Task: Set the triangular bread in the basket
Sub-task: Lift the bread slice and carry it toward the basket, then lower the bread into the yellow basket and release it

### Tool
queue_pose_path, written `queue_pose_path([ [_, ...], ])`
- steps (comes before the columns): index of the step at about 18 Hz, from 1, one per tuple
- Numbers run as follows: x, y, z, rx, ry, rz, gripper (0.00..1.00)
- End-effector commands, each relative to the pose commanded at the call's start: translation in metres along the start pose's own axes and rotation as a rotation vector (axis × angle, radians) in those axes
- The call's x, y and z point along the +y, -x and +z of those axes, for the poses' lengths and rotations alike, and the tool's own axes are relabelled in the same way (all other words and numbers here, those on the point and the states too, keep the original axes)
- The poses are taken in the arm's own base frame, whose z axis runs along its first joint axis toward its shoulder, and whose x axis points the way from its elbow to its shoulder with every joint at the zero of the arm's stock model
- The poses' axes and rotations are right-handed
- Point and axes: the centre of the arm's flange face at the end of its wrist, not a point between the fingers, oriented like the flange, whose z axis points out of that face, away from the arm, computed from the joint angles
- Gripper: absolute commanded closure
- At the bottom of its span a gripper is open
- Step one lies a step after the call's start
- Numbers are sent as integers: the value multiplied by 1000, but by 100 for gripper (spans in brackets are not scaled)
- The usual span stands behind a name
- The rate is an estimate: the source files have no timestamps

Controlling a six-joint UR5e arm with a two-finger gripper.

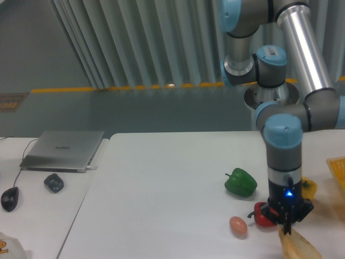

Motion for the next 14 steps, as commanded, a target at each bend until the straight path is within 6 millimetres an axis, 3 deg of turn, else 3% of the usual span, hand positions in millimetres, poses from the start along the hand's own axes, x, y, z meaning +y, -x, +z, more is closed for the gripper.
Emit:
queue_pose_path([
  [6, 6, 26, -30, -6, 49, 71, 97],
  [14, 28, 80, -88, 12, 135, 417, 97],
])
